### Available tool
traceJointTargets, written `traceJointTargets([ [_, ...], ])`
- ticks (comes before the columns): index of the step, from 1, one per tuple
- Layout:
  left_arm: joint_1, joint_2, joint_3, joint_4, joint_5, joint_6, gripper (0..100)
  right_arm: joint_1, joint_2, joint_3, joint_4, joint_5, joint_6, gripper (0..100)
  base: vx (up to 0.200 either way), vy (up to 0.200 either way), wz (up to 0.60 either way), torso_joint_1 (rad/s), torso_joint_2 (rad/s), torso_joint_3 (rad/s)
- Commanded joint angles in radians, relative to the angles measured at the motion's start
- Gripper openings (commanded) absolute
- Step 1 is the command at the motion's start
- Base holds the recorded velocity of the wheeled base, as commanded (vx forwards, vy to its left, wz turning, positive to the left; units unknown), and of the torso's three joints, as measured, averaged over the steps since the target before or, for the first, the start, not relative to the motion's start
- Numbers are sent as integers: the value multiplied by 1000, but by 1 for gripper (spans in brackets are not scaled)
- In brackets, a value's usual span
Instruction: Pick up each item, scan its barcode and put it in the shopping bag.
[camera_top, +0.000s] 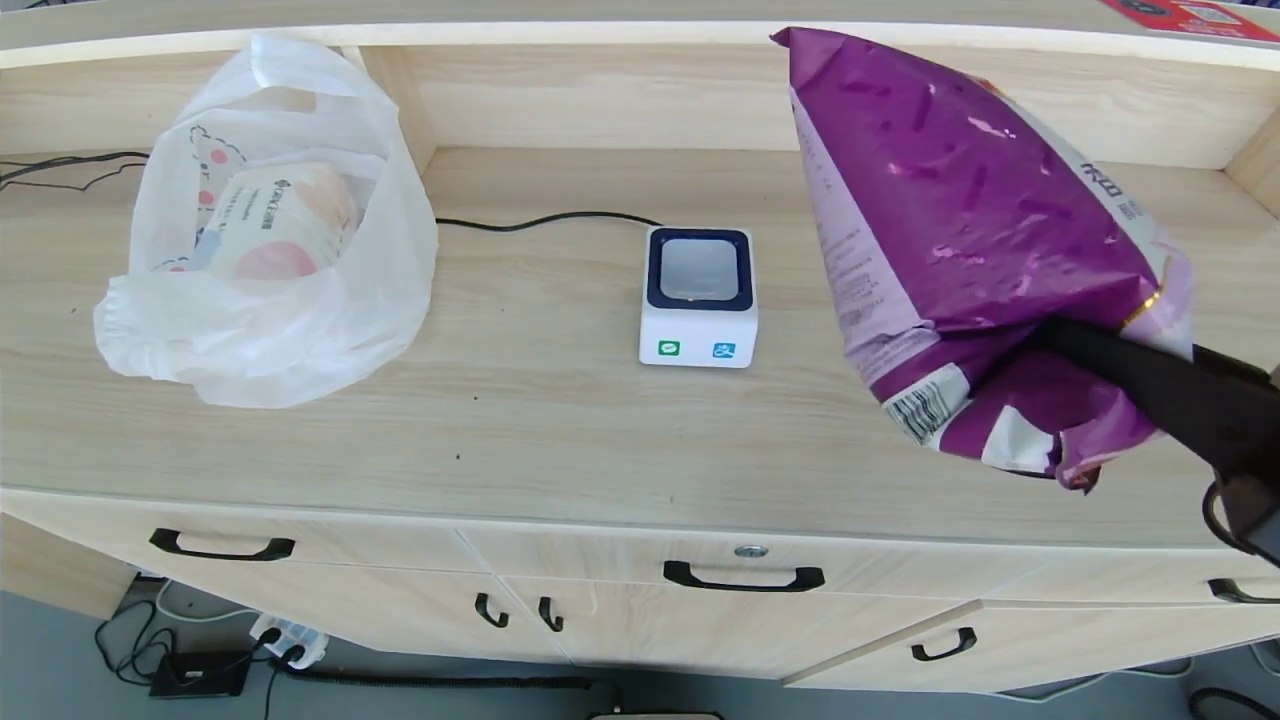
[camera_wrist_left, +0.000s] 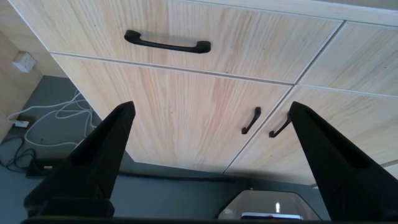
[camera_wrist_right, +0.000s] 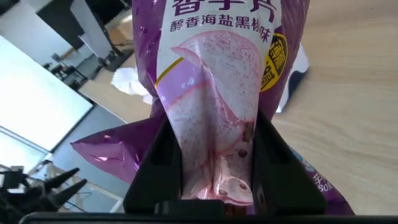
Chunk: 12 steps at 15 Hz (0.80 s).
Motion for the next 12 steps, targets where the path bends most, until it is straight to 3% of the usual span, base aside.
traceJointTargets([
  [1,0,0,0,0,0,0,100,-66,61,-72,62,-25,-119,0,-200,0,0,17,7,-2],
  [3,0,0,0,0,0,0,100,-127,90,-86,59,-54,-141,0,-200,0,0,17,7,-2],
  [5,0,0,0,0,0,0,100,-167,104,-128,62,-57,-141,0,0,0,0,0,0,0],
  [7,1,0,0,0,0,0,100,-302,153,-192,46,-69,-155,0,0,0,0,0,0,0],
  [9,1,0,0,0,0,0,100,-369,202,-203,-51,-66,-205,0,0,200,0,12,17,-5],
  [12,1,0,0,0,0,0,100,-374,236,-212,-100,-68,-317,0,0,200,0,4,6,-2],
])
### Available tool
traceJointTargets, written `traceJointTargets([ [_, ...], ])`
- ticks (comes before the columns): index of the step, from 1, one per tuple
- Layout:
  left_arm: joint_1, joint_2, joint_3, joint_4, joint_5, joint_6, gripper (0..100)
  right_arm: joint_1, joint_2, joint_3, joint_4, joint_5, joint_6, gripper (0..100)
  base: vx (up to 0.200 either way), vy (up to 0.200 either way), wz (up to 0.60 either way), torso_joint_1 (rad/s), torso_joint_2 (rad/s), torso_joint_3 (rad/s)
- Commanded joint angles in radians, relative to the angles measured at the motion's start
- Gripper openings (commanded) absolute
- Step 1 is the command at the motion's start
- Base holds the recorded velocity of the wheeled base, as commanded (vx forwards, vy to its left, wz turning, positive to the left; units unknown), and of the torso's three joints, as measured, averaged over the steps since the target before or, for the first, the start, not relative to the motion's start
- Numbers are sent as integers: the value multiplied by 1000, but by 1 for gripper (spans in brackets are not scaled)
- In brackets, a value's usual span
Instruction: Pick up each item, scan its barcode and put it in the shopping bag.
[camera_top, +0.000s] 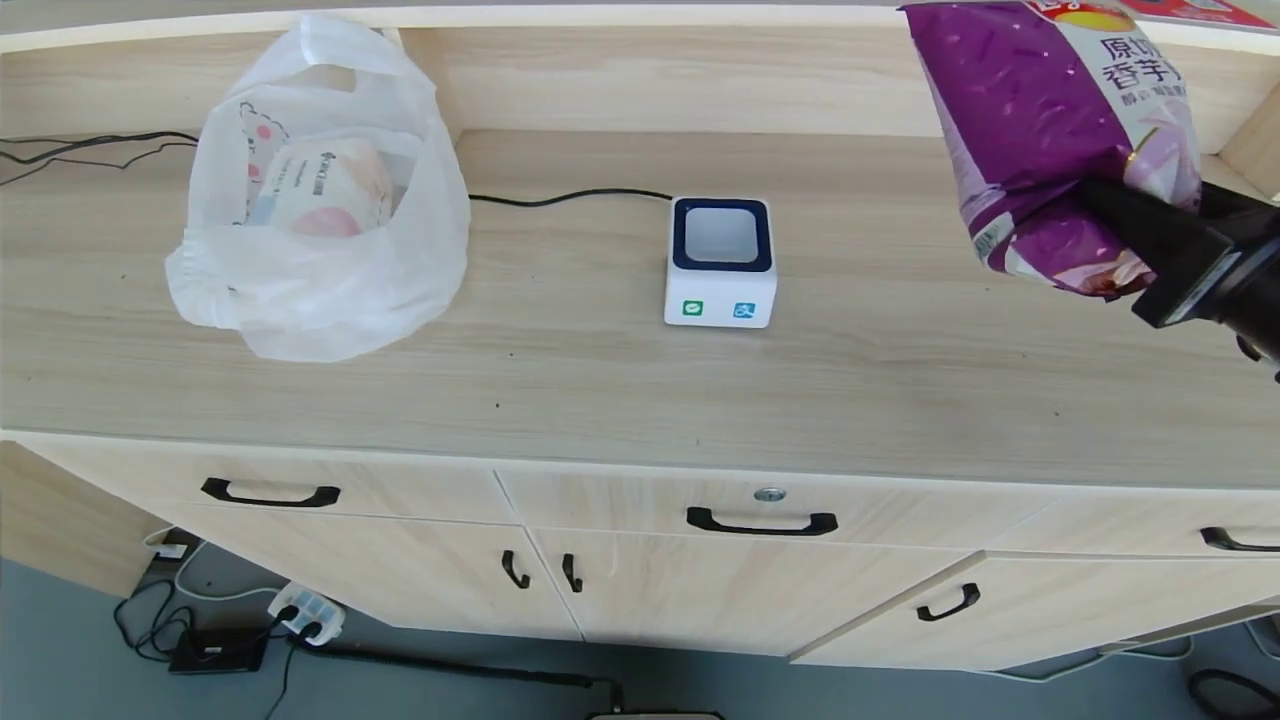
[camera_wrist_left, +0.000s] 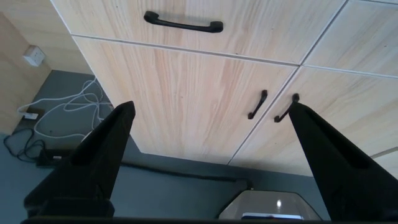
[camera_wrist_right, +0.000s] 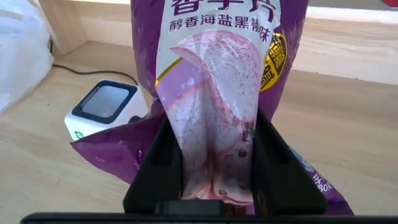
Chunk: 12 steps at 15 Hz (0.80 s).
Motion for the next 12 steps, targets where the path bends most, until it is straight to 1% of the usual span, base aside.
traceJointTargets([
  [1,0,0,0,0,0,-1,100,-6,49,-25,-6,1,-29,0,0,200,0,22,17,2],
  [8,-1,0,0,0,0,-2,100,-6,82,-30,-6,3,-39,0,0,200,0,2,2,1],
  [10,-1,0,0,0,0,-2,100,-6,106,-65,-7,3,-36,0,0,200,0,2,0,-2],
  [12,-1,0,0,0,0,-1,100,-6,146,-142,-6,4,-32,0,0,200,0,7,2,5],
])
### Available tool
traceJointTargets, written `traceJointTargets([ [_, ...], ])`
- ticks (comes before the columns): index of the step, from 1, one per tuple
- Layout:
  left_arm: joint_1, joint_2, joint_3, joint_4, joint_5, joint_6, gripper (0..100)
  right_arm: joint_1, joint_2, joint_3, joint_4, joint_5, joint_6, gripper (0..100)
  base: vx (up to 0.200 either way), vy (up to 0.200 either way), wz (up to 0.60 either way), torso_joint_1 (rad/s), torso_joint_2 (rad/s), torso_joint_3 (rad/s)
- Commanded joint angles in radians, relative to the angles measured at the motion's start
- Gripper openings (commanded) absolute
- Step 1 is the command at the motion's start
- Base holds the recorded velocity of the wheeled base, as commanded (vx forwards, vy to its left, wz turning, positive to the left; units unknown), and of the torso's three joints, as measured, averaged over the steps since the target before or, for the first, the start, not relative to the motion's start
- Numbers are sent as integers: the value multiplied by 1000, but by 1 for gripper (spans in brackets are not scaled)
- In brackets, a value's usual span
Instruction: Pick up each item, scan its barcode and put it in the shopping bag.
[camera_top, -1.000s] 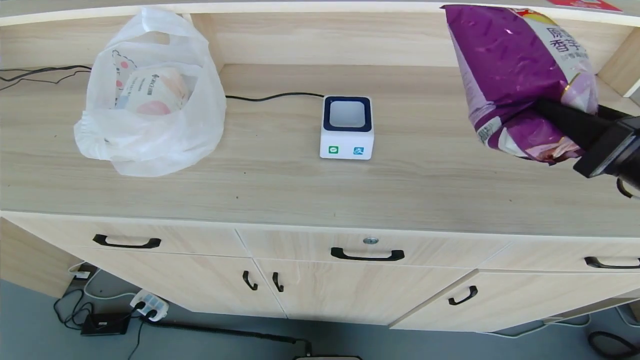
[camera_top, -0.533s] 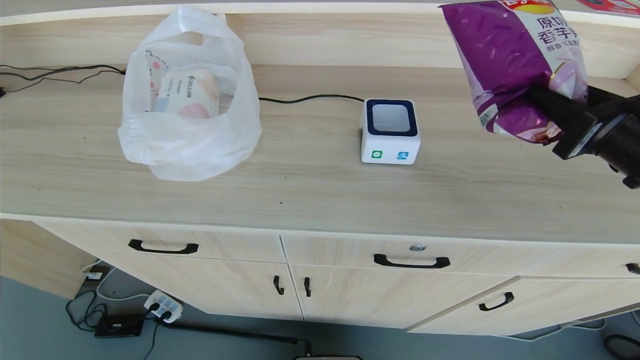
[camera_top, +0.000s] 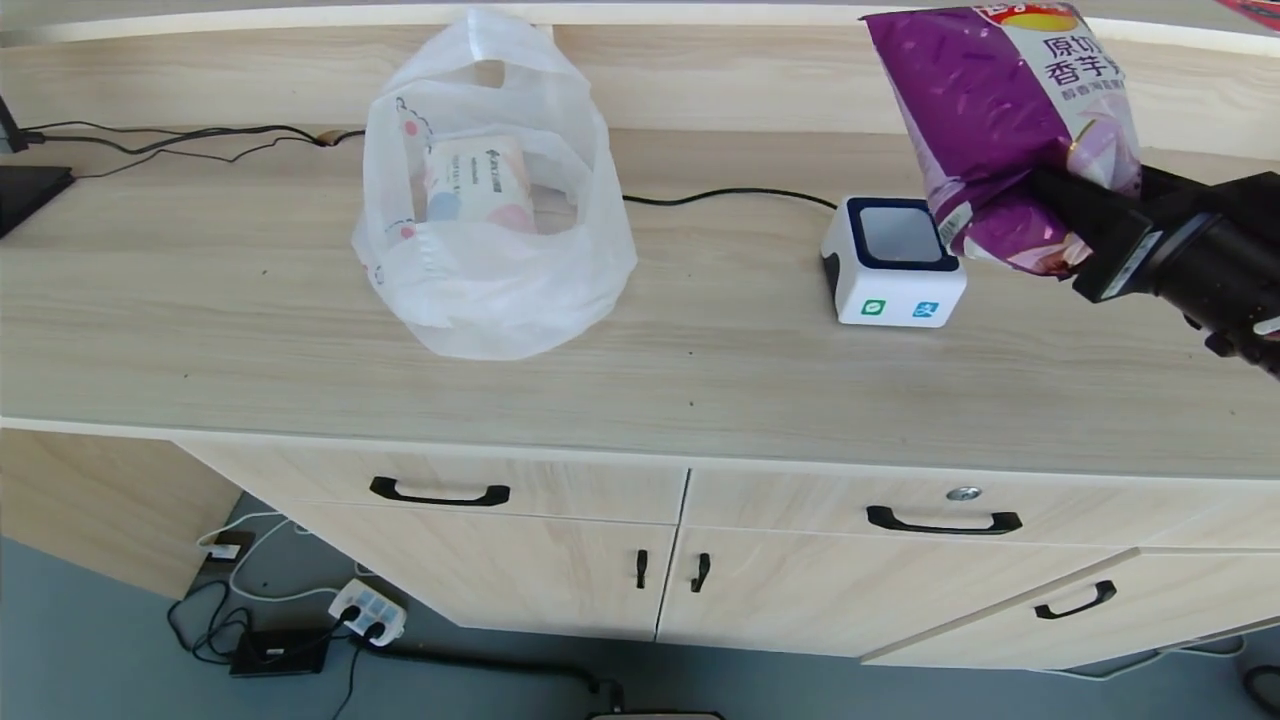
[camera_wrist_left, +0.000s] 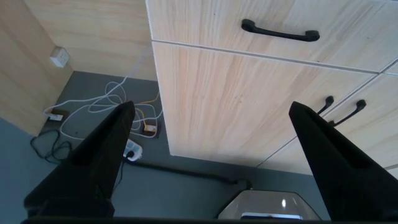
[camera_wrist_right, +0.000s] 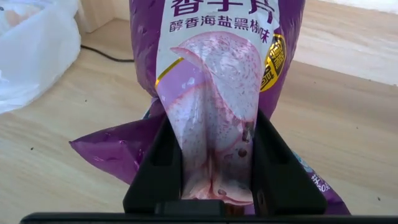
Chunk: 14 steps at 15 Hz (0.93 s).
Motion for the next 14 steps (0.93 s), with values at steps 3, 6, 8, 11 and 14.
traceJointTargets([
  [3,0,0,0,0,0,0,100,1,63,-89,1,3,-33,0,0,0,0,0,0,0],
  [6,0,0,0,-1,0,0,100,-3,71,-130,0,53,-255,0,0,0,0,0,0,0],
  [8,0,0,0,-1,0,0,100,-3,71,-141,1,72,-349,0,0,0,0,0,0,0],
  [11,0,0,0,-1,0,0,100,-6,98,-129,3,133,-462,0,0,0,0,0,0,0],
  [14,0,0,0,0,0,2,100,-33,157,-139,-45,146,-485,0,0,0,0,0,0,0],
])
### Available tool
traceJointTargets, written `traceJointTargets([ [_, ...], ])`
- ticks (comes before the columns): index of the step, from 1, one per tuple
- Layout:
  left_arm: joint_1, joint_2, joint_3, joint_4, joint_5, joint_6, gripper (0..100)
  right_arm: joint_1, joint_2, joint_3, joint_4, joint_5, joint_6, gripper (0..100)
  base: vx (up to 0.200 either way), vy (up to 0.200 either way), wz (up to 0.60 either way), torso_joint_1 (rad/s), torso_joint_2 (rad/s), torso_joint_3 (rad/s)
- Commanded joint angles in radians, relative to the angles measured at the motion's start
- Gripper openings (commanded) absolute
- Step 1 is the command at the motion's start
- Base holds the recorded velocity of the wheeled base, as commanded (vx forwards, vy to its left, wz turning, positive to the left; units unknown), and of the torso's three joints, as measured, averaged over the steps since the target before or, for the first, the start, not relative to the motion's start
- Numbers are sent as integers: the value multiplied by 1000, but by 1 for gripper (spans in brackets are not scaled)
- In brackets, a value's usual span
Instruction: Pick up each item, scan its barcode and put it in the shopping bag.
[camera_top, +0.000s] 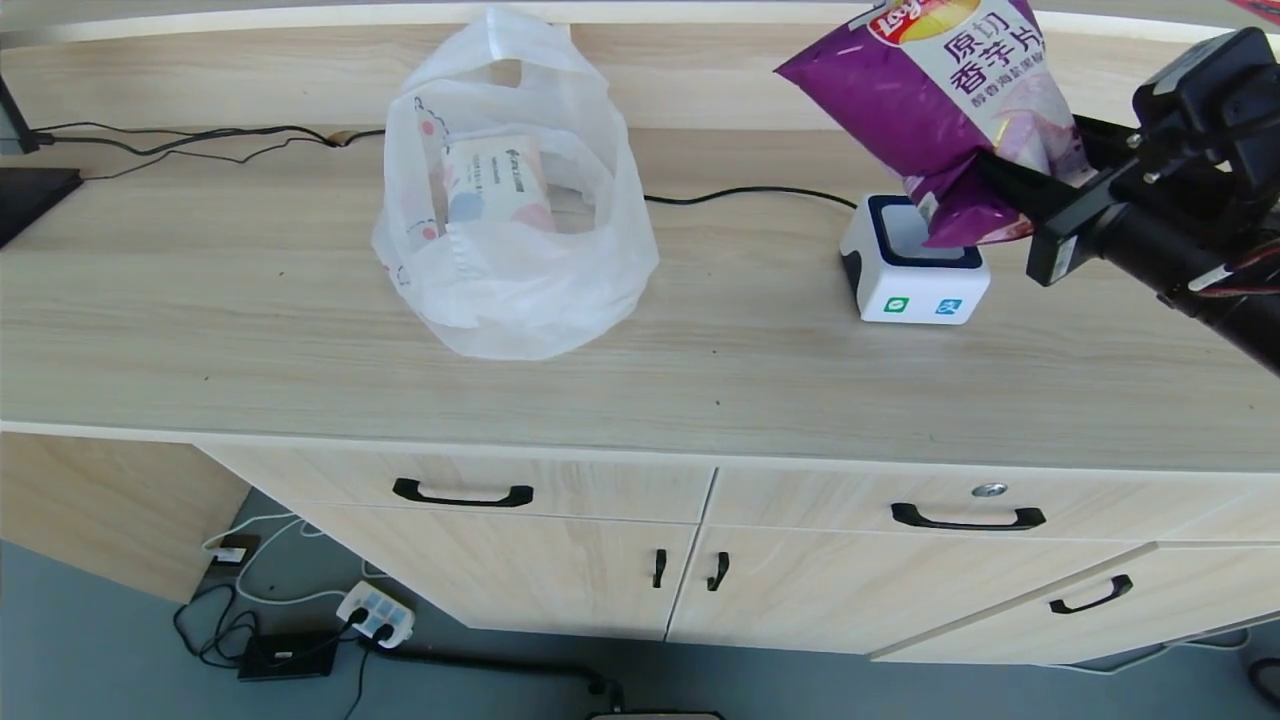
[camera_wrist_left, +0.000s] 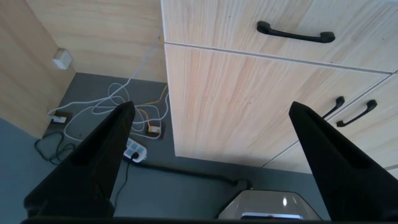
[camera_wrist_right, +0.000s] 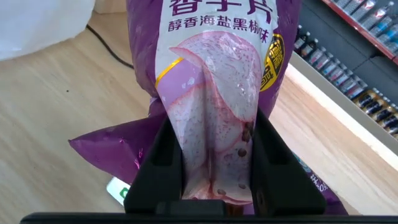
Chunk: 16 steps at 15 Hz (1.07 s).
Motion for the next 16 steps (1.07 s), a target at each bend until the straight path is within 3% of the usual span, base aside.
traceJointTargets([
  [1,0,0,0,-1,0,0,100,-14,63,-36,-42,5,-2,0,0,0,0,0,0,0],
  [4,0,0,0,-1,0,-2,100,-19,83,-53,-51,25,-2,0,0,0,0,0,0,0],
  [8,0,0,0,0,0,0,100,-103,111,-30,-108,76,-33,0,0,0,0,0,0,0],
  [16,1,0,0,0,0,-2,100,-108,120,-15,-138,83,-32,0,0,0,0,0,0,0],
])
